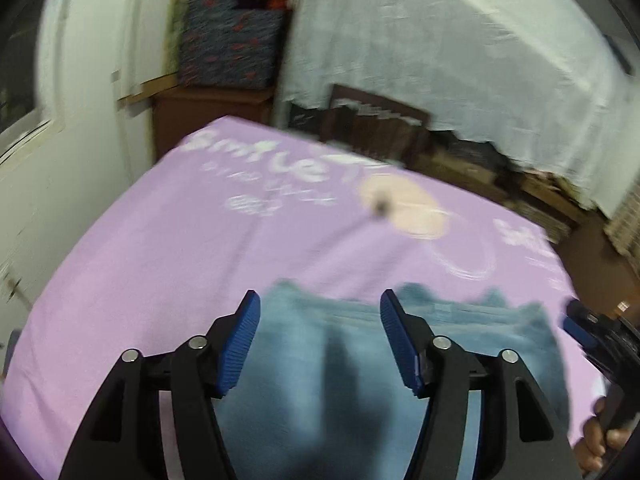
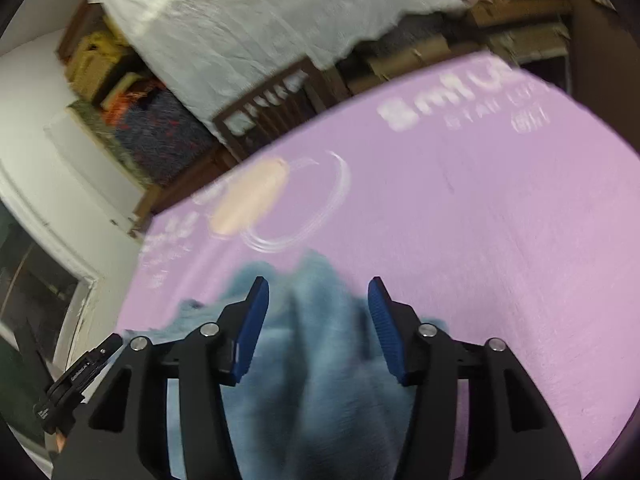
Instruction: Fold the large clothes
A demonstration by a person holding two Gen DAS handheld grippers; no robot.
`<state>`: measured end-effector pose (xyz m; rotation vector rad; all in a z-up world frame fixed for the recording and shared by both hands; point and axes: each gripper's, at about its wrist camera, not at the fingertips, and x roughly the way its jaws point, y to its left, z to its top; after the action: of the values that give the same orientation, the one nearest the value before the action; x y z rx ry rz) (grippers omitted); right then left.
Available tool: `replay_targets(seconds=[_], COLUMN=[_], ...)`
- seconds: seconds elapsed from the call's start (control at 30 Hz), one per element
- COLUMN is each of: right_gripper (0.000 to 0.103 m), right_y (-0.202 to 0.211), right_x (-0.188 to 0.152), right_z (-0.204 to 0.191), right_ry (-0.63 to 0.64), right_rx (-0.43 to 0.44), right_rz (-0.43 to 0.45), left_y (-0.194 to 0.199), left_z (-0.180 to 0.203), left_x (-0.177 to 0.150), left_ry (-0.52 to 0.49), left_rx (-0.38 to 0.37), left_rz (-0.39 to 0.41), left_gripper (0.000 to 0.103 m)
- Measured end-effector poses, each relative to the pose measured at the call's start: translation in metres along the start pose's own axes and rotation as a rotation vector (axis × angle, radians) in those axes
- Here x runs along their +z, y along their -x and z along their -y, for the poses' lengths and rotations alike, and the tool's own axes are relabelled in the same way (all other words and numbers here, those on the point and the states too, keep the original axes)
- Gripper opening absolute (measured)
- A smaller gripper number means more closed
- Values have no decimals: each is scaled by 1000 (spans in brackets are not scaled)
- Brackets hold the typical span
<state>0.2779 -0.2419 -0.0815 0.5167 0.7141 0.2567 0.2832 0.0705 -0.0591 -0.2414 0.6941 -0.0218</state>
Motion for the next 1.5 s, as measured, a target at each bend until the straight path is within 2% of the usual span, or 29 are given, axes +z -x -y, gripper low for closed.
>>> replay_targets(seconds=[0.1,0.2,0.3,0.37,0.5,0.7,0.77,0.83,0.87,0.97,1.03,1.1,1.17,1.23,1.3,1.37,1.43,1.5], right_gripper=[56,56,56,56,56,55,52,45,43,29,11,10,16,62,65,65,65,65], right_y=[4,-5,-20,-34,-51,-46,-37,-24,-19,-2,10,29,56,90,112,116,104,88], right_x=[-8,-25,-38,-50,-61,-63,-61,-58,-57,-52,-53,-56,-62,-71,-82,-93,-103,-110], right_z=[-31,-63,-75,-70,-60,-50,-40,-25,-16,19,42,57,58,49,36,18,0,-11], right_ry=[69,166,214,212,238,289,288,263,238,117,11,-71,-84,-64,-50,-50,-36,-24], right_rx=[57,53,30,7,-21,1,2,7,21,57,89,98,56,1,26,108,177,204], right_rz=[-25,-77,-119,-158,-187,-209,-203,-193,-192,-187,-190,-172,-116,-26,29,24,-35,-100], left_y=[1,-13,-37,-47,-56,-50,-43,-34,-30,-18,-7,9,27,47,62,67,63,51], left_z=[36,58,56,51,55,26,14,1,-4,-10,-10,-4,7,23,44,63,76,84], left_x=[-12,-28,-41,-44,-51,-44,-43,-44,-45,-49,-54,-60,-67,-72,-75,-77,-78,-80], left_ry=[-97,-182,-199,-199,-283,-220,-193,-165,-153,-129,-120,-124,-132,-146,-159,-192,-228,-256], left_rx=[-32,7,42,38,99,26,18,-11,-23,-25,23,102,114,60,0,-14,3,26], left_rz=[-10,-33,-85,-95,-87,-120,-116,-109,-109,-103,-98,-93,-79,-56,-34,-27,-33,-53], left_gripper=[71,72,73,77,85,87,86,78,77,76,76,77,77,77,79,84,86,86])
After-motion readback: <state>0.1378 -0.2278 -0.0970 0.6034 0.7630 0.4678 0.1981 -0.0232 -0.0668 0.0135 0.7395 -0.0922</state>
